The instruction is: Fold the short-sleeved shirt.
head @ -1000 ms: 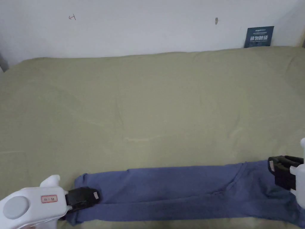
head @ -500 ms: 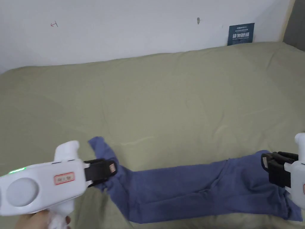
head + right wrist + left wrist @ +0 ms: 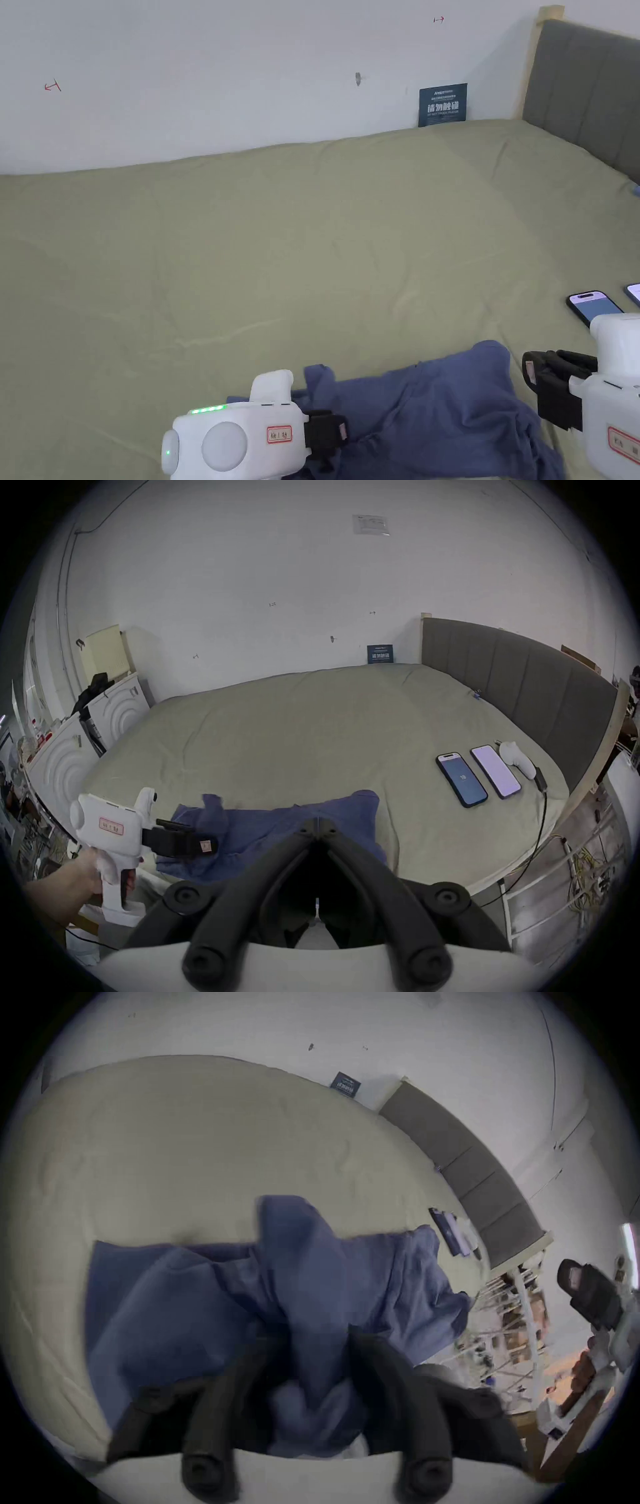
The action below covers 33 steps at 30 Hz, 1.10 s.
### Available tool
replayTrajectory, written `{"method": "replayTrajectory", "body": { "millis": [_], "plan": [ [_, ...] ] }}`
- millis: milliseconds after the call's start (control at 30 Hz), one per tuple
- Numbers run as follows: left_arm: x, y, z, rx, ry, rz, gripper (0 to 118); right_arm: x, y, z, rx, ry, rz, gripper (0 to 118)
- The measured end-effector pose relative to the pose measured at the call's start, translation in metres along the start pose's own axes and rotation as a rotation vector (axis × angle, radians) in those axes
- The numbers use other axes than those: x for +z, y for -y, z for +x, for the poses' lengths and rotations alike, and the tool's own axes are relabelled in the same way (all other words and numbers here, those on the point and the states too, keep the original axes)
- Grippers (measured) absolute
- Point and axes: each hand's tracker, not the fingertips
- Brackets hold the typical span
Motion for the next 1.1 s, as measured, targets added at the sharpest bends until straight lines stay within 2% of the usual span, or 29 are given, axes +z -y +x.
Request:
{"method": "replayTrajectory", "body": {
  "millis": [33,67,100,233,300,333,367,400,533,667,767,800,900,1033,1100],
  "plan": [
    [0.0,0.001,-0.003,0.031,0.053,0.008,49,-0.001,0.0,0.001,-0.006,0.0,-0.003,0],
    [0.005,0.002,-0.002,0.064,0.092,0.023,73,-0.001,0.001,0.002,-0.011,-0.001,-0.007,0],
    [0.012,0.003,-0.002,0.087,0.113,0.037,81,-0.002,0.001,0.001,-0.014,-0.002,-0.011,0],
    [0.055,0.003,-0.012,0.102,0.161,0.174,81,-0.002,0.002,-0.002,0.007,0.001,-0.026,0],
    [0.063,0.004,-0.03,0.179,0.15,0.235,73,-0.003,0.003,-0.004,0.014,0.001,-0.029,0],
    [0.061,0.003,-0.038,0.223,0.135,0.242,55,-0.004,0.004,-0.005,0.015,-0.003,-0.03,0],
    [0.057,0.003,-0.047,0.272,0.127,0.235,17,-0.004,0.003,-0.006,0.013,-0.01,-0.033,0],
    [0.049,0.004,-0.053,0.295,0.12,0.226,7,-0.004,0.004,-0.008,0.015,-0.016,-0.038,0],
    [0.016,0.012,-0.058,0.394,0.234,0.165,6,0.0,0.006,-0.013,0.029,-0.02,-0.038,0],
    [-0.024,0.02,-0.029,0.315,0.306,0.095,4,0.005,0.006,-0.014,0.023,-0.015,-0.045,0],
    [-0.06,0.031,-0.014,0.35,0.282,0.004,1,0.01,0.006,-0.015,0.036,-0.017,-0.052,0],
    [-0.066,0.035,-0.013,0.369,0.344,0.021,1,0.011,0.005,-0.017,0.04,-0.019,-0.05,0],
    [-0.067,0.036,-0.009,0.42,0.35,0.05,1,0.014,0.001,-0.021,0.056,-0.028,-0.037,0],
    [-0.046,0.026,-0.012,0.391,0.345,0.022,1,0.005,-0.001,-0.025,0.072,-0.033,-0.048,0],
    [-0.012,0.019,-0.023,0.353,0.339,0.086,1,0.003,-0.001,-0.026,0.075,-0.036,-0.057,0]
  ]
}}
